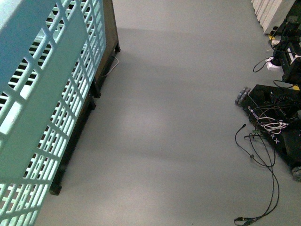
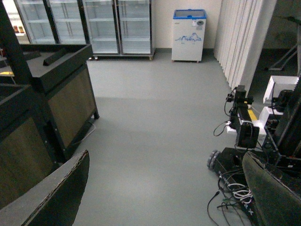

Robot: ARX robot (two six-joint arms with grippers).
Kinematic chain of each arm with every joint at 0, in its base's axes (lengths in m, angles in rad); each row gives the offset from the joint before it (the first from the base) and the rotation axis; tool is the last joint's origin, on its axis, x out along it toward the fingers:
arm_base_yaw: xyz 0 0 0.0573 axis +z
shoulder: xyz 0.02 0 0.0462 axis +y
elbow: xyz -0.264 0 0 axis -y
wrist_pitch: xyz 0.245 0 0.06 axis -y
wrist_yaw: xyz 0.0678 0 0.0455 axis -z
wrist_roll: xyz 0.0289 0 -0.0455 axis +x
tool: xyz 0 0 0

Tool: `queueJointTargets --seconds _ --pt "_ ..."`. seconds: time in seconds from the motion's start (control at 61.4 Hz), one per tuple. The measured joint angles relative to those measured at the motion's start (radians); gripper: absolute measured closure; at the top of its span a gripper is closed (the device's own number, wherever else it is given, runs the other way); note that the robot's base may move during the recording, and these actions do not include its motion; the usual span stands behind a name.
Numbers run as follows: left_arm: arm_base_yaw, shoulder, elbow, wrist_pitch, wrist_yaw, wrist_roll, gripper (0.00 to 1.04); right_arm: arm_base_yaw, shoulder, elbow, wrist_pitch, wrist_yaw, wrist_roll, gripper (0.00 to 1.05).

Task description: Pick lemon and mango into basket

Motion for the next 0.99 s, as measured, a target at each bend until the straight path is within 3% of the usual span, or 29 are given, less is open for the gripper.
queueJointTargets --seconds 0.994 --pt "-0.004 -0.002 0.003 0.0 0.0 0.004 1.0 0.0 -0.001 0.0 0.0 -0.002 0.0 0.09"
